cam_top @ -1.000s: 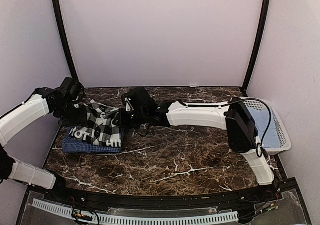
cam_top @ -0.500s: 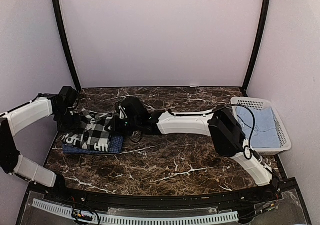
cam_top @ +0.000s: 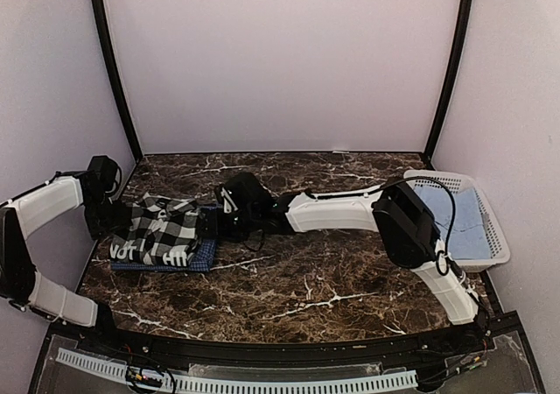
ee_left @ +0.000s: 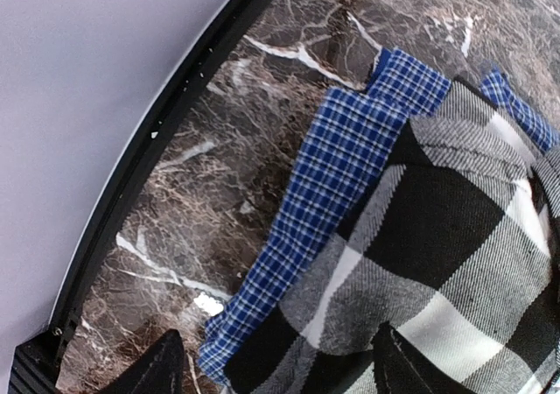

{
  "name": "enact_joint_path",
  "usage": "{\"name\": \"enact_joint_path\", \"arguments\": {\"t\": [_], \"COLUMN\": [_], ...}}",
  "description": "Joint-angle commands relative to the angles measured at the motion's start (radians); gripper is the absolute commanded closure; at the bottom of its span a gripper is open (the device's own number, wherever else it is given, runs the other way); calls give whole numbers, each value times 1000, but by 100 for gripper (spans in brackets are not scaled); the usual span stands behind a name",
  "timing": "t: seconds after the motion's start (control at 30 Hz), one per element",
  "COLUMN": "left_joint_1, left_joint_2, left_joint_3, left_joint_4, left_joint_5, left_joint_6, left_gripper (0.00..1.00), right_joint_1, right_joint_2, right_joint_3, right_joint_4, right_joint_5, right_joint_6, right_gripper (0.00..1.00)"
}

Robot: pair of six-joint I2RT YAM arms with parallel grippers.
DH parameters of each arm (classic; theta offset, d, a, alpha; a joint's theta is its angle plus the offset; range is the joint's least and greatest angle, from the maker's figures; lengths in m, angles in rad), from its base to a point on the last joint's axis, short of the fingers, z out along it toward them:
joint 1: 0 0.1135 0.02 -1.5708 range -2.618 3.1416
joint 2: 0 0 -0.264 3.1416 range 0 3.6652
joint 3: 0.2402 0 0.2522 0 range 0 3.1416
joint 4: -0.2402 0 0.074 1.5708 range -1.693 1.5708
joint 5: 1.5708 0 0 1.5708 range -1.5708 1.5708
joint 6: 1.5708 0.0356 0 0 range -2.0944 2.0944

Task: Fold and stack the long sleeve shirts
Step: Place the square-folded shirt on the square-folded shirt, then move the square-folded shirt to the corner of the board.

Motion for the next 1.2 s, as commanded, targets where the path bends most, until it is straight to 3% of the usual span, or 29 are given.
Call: {"name": "enact_joint_path", "arguments": {"t": [0.0, 0.27, 0.33, 0.43, 0.63, 0.97, 1.17], "left_joint_1": [20, -40, -91, -190, -359, -657, -738], "left_joint_2": [-76, -222, -252, -278, -276, -45, 163], "left_joint_3": [31, 38, 37, 34, 3, 61, 154], "left_joint_4": [-22, -30, -19, 0, 89, 309, 421], "left_joint_5": [37, 190, 213, 244, 263, 220, 211], "left_joint_6": [0, -18, -44, -93, -198, -263, -271], "left_gripper": [27, 14, 13, 2, 1, 1, 1], "right_joint_1": [-11, -11, -13, -12, -43, -143, -194], "right_joint_2": [-140, -183, -174, -187, -288, -541, -730], "right_joint_3": [-43, -50, -34, -39, -158, -500, -688], "right_joint_4": [-14, -21, -34, -41, -31, 28, 26], "right_joint_5": [54, 96, 94, 112, 172, 286, 375], "right_joint_6": [-72, -142, -149, -157, -171, -160, -175], "right_gripper": [46, 47, 47, 47, 47, 43, 20]}}
